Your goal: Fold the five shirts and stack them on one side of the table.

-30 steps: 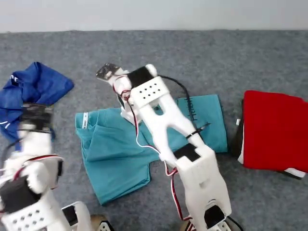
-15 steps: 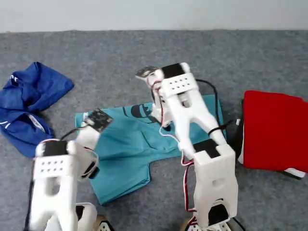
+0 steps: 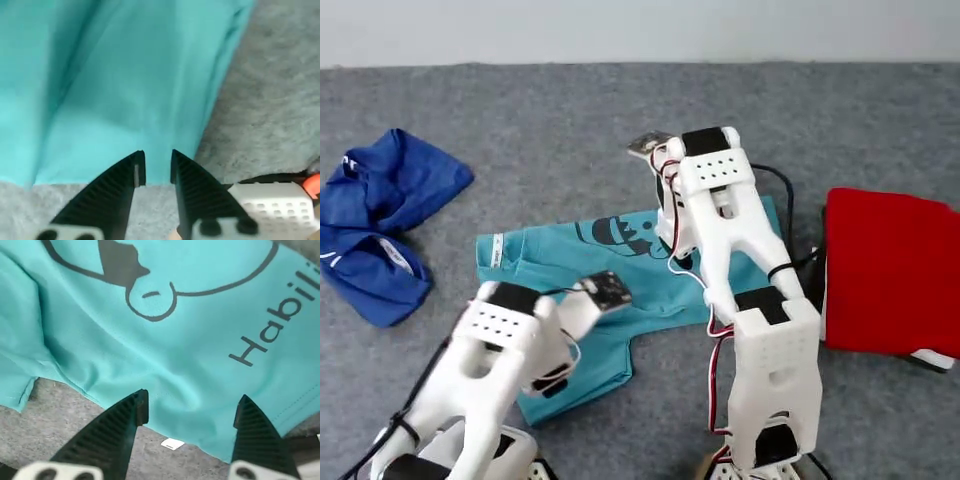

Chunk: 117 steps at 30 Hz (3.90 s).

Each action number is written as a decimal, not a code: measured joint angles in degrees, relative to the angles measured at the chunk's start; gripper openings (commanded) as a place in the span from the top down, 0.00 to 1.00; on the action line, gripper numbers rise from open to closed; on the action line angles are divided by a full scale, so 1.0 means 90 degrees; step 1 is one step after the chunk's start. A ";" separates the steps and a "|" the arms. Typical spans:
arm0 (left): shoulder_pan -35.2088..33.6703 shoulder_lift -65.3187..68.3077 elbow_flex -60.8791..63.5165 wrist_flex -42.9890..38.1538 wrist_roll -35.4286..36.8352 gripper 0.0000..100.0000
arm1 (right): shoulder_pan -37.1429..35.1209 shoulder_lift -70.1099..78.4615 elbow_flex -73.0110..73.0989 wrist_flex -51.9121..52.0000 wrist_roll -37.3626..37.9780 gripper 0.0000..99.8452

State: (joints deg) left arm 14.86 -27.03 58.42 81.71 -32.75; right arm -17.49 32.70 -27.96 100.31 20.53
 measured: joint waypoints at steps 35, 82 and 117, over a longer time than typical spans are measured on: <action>-0.0723 0.0000 0.0430 -0.0860 0.0020 0.84 | -0.0010 0.0000 0.0000 0.0000 0.0000 0.72; 0.0059 0.2989 -0.0645 -0.0430 -0.0615 0.97 | -0.0010 0.0000 0.0000 0.0000 0.0000 0.72; -0.0029 0.3595 -0.3868 0.1387 -0.0596 0.97 | -0.0010 0.0000 0.0869 -0.0117 -0.0225 0.72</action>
State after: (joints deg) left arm 14.59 5.32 23.60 94.20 -38.11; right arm -17.58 32.70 -20.13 99.25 18.51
